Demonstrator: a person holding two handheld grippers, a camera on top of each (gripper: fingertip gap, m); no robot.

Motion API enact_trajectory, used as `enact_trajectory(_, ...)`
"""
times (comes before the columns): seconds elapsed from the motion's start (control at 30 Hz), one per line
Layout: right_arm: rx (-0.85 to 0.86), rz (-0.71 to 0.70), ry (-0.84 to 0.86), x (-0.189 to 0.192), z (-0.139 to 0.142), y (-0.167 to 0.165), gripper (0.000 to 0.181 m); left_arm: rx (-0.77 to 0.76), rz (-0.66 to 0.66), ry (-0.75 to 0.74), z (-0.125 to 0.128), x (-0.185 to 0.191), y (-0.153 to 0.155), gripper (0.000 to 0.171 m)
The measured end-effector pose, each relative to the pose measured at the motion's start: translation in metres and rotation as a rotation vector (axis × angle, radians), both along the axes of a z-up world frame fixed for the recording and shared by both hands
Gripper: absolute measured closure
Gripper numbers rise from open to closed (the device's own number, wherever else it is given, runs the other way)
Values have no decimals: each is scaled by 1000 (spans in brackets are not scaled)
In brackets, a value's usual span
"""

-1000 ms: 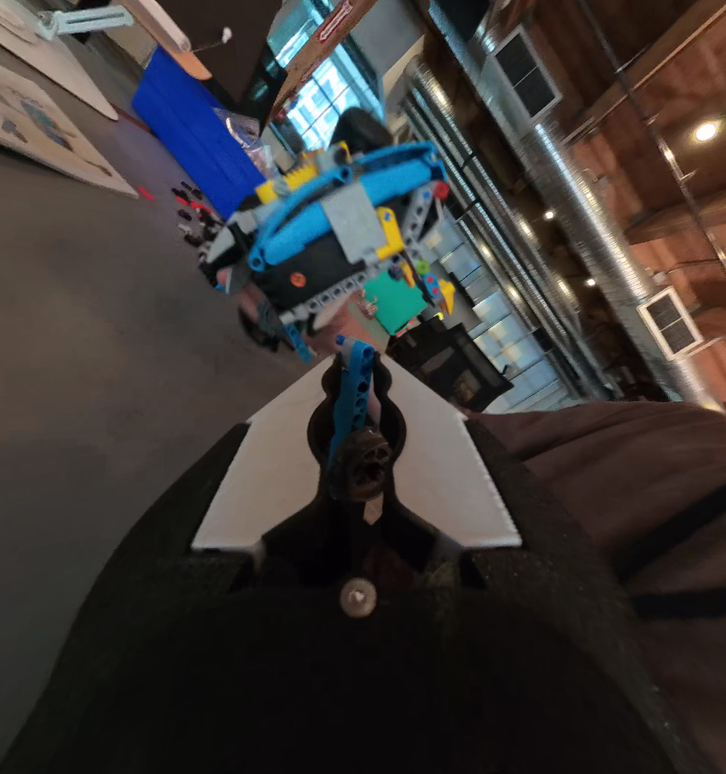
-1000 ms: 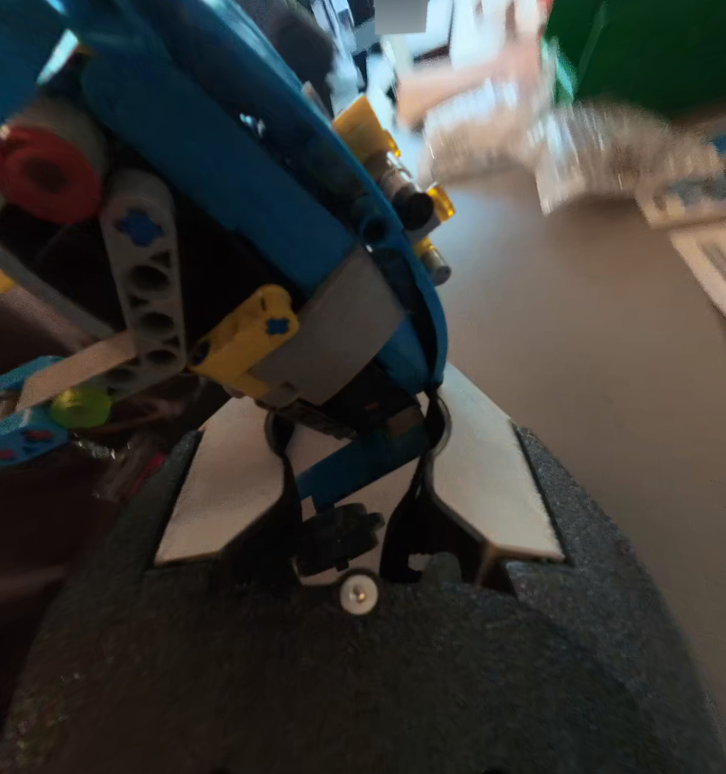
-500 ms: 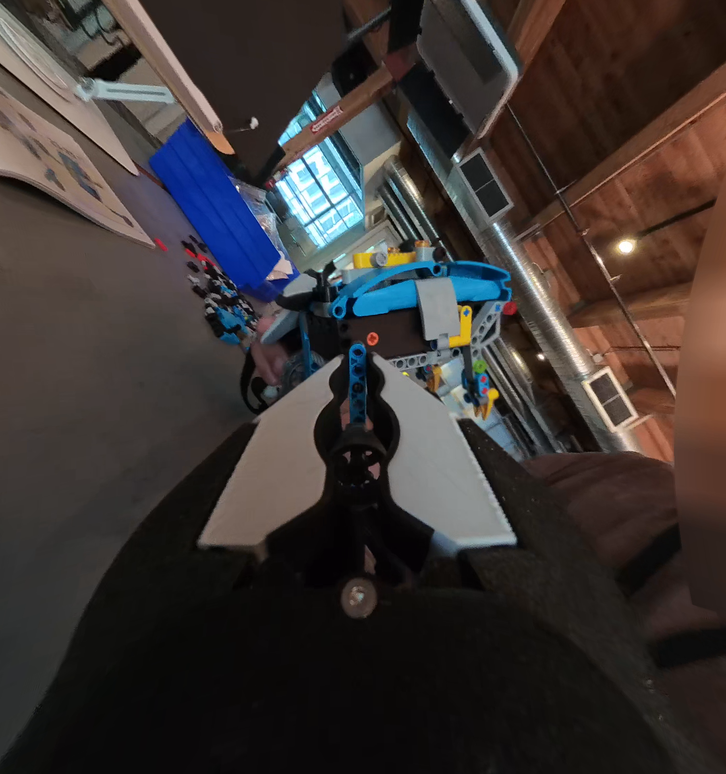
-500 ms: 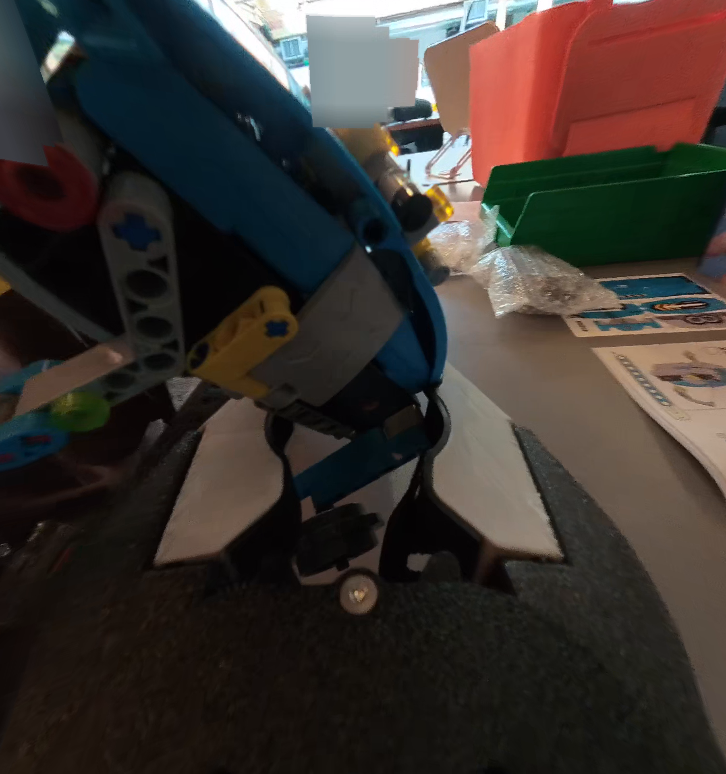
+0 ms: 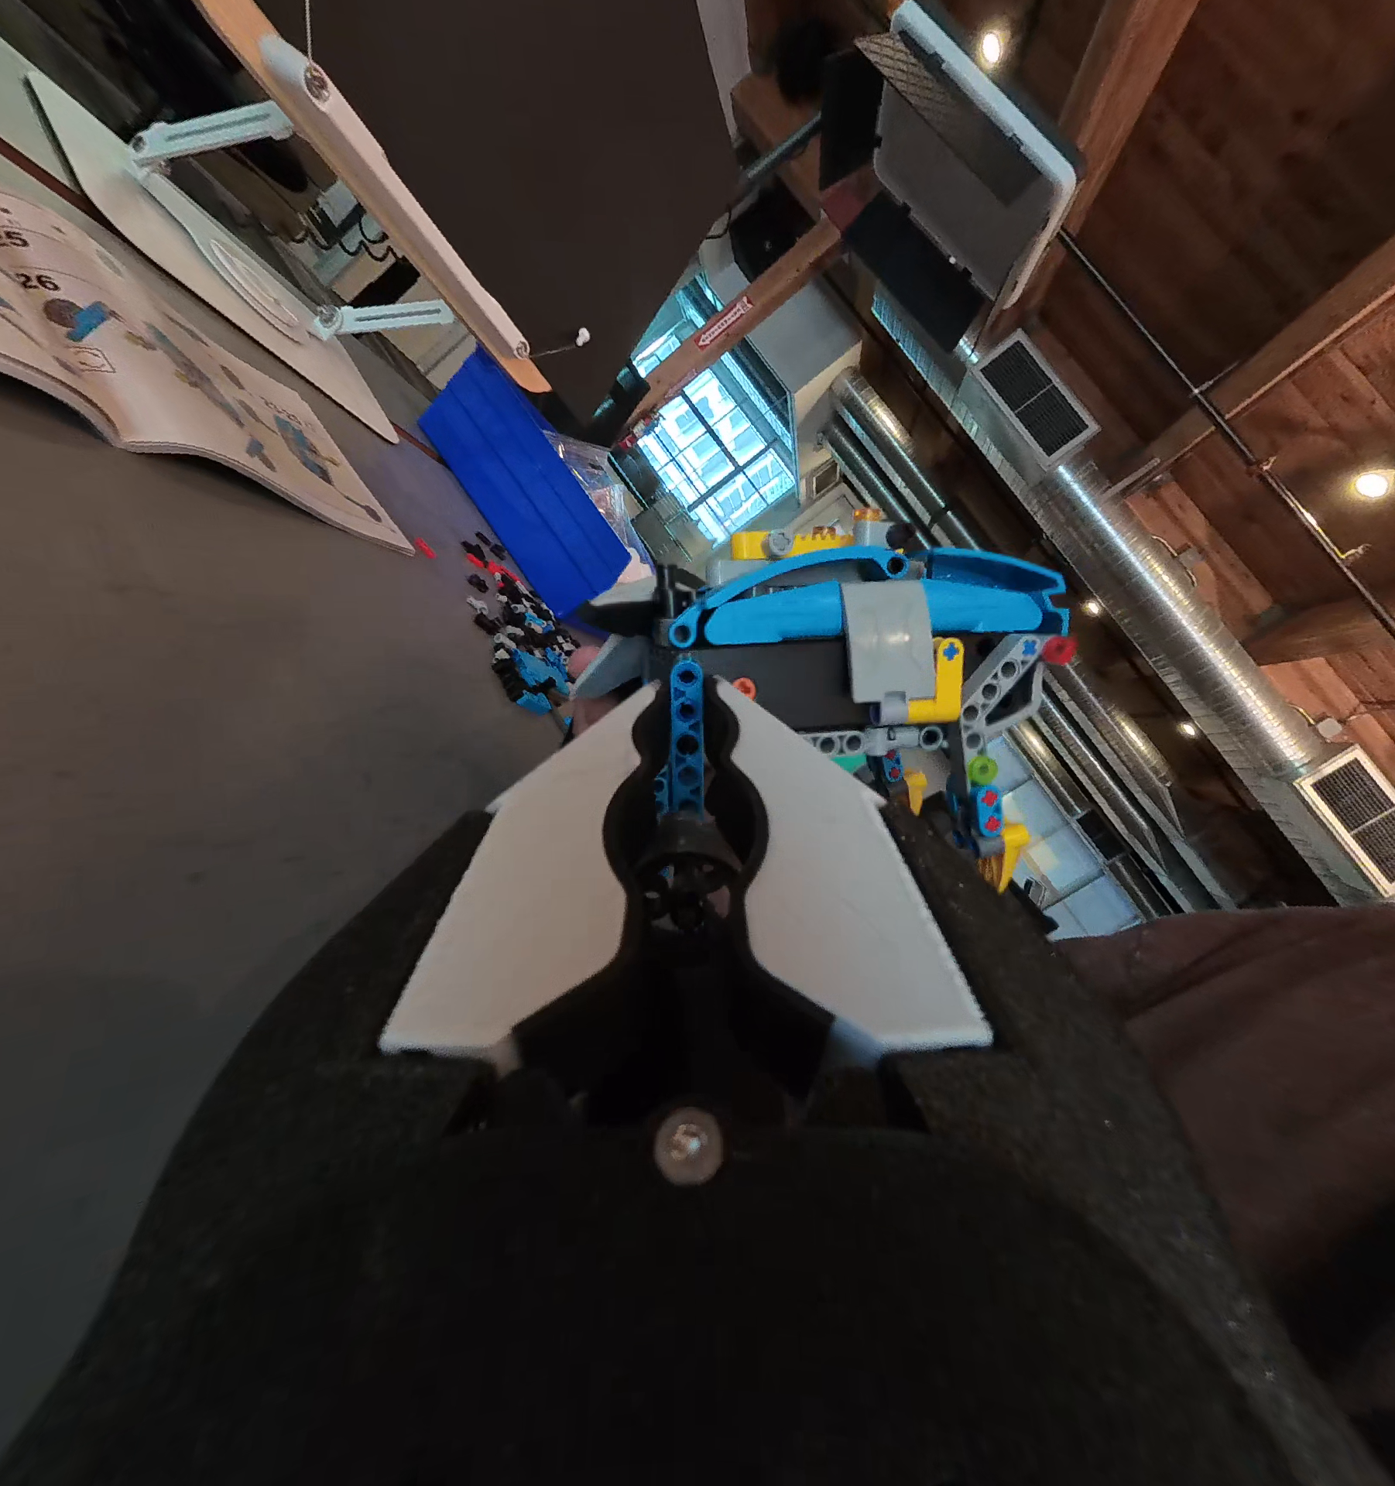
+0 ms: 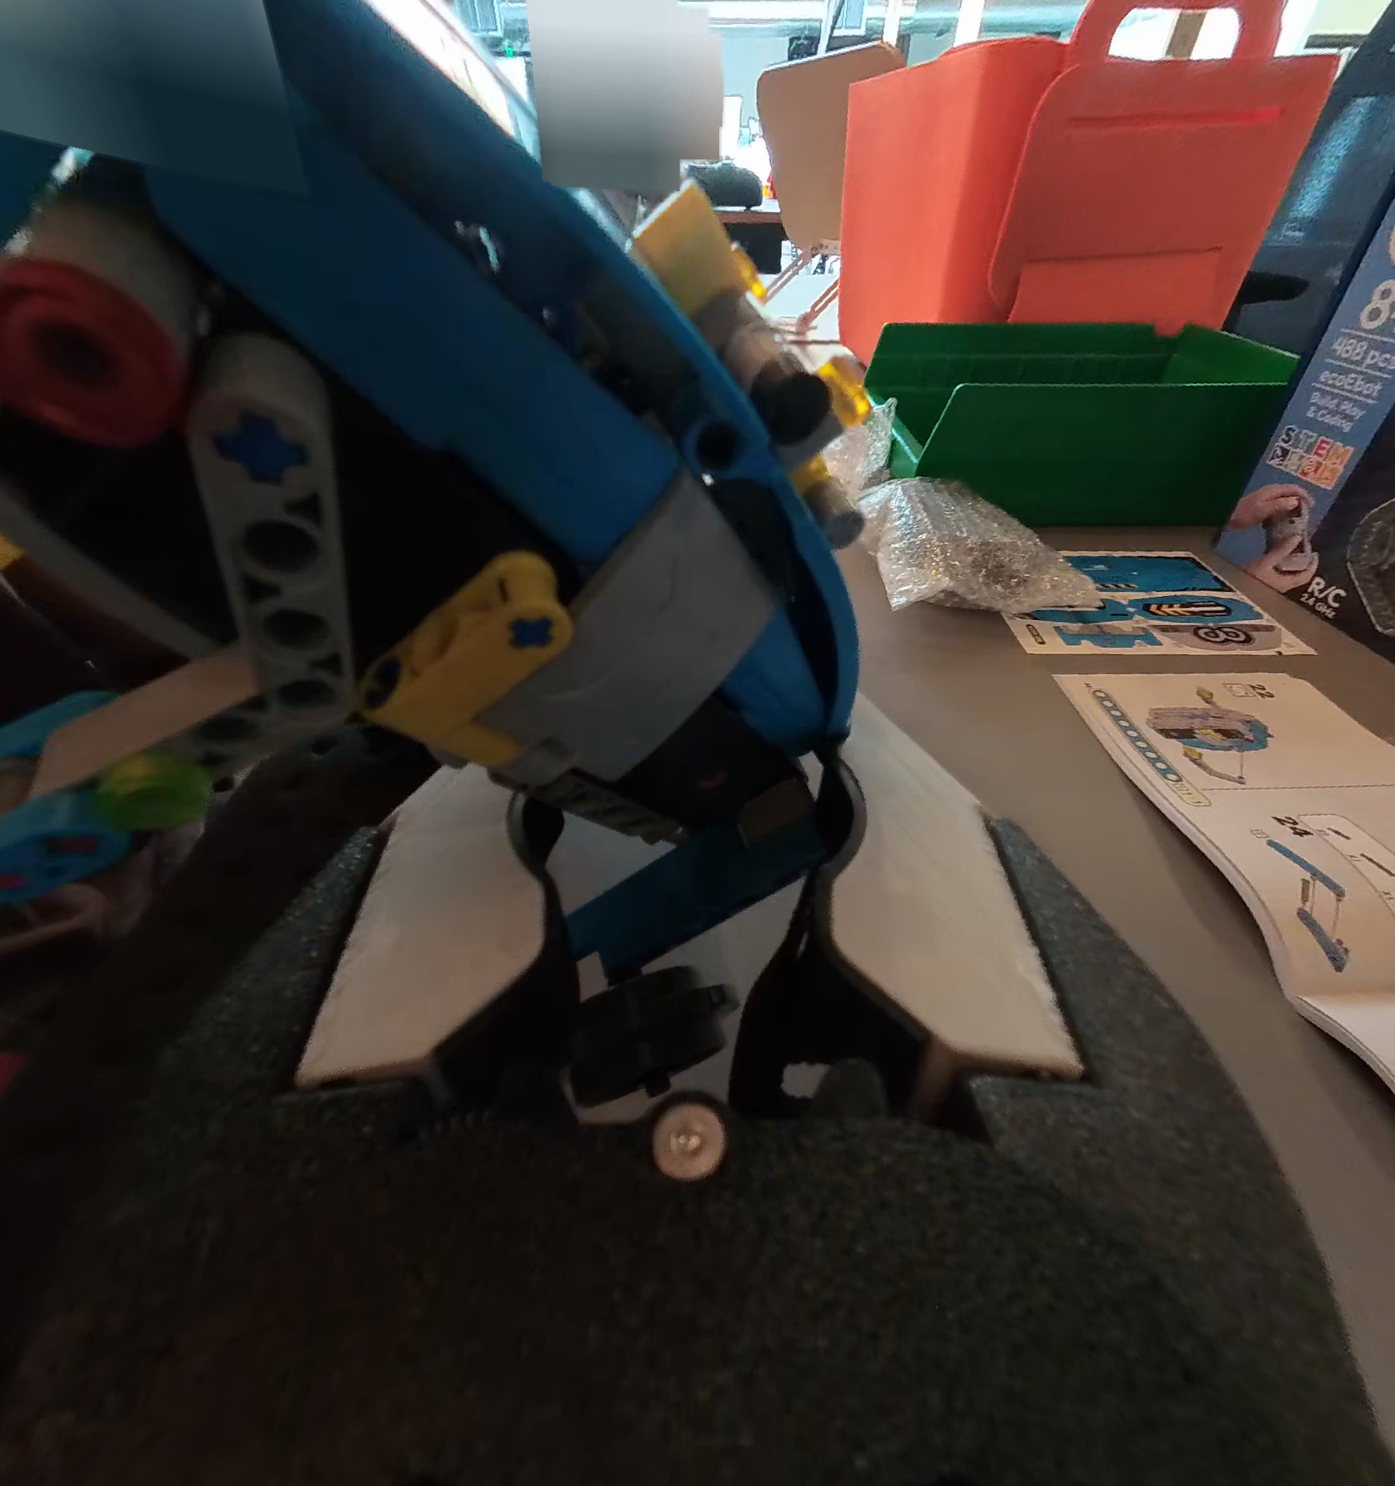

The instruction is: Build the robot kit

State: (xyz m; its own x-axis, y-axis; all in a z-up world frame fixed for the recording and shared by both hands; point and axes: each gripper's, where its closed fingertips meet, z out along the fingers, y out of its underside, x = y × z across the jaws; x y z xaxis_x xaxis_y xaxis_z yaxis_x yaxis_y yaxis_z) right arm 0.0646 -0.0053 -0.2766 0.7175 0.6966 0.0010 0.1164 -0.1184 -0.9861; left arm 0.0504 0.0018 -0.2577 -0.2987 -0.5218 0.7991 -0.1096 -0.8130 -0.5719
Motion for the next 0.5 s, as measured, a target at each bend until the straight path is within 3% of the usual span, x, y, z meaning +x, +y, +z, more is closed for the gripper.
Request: enact_trajectory(0.5,-16,10,-74,1,-10,-4,119,24,-12,65,-12,1,-5,166)
